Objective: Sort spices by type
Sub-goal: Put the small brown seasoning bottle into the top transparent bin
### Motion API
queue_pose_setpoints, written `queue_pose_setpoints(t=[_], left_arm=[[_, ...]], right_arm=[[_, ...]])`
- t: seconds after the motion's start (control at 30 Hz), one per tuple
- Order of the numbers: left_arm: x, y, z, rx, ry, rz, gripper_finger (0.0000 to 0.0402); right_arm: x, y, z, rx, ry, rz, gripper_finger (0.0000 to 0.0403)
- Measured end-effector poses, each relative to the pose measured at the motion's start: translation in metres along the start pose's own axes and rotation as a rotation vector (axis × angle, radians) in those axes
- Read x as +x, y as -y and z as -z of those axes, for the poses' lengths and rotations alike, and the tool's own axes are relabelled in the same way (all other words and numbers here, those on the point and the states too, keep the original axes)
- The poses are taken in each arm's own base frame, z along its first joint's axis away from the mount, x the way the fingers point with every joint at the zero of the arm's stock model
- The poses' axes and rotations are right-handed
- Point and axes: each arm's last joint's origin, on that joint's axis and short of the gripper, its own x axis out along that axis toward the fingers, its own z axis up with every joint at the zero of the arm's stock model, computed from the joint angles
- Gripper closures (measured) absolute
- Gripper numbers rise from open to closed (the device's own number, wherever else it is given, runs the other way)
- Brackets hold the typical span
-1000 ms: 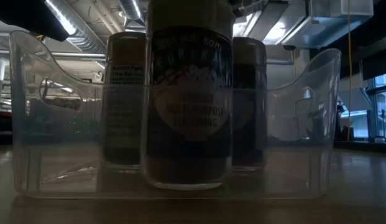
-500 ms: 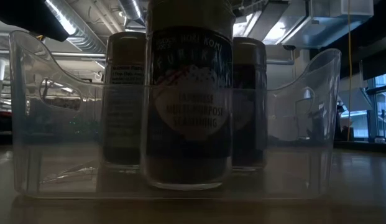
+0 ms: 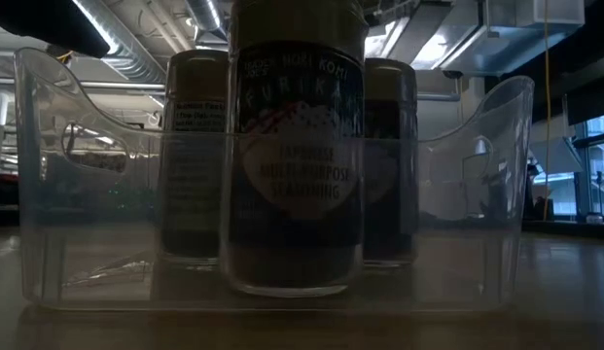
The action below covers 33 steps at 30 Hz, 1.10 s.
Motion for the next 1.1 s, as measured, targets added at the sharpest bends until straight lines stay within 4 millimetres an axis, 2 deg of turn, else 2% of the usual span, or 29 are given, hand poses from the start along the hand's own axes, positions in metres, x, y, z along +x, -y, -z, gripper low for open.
queue_pose_setpoints(t=[0.37,0.6,0.77,1.1], left_arm=[[0.0,0.0,0.0,-0.002,0.002,0.002,0.0057],[0.0,0.001,0.0,-0.005,0.003,0.004,0.0057],[0.001,0.0,-0.001,0.001,0.004,0.003,0.0057],[0.001,0.0,-0.001,0.0,0.004,0.001,0.0057]], right_arm=[[0.029,0.041,0.03,0.223,-0.074,-0.161,0.0038],[0.047,0.035,0.049,0.215,-0.102,-0.193,0.0038],[0.054,0.031,0.049,0.251,-0.1,-0.236,0.0038],[0.084,0.032,0.053,0.294,-0.217,-0.245,0.0039]])
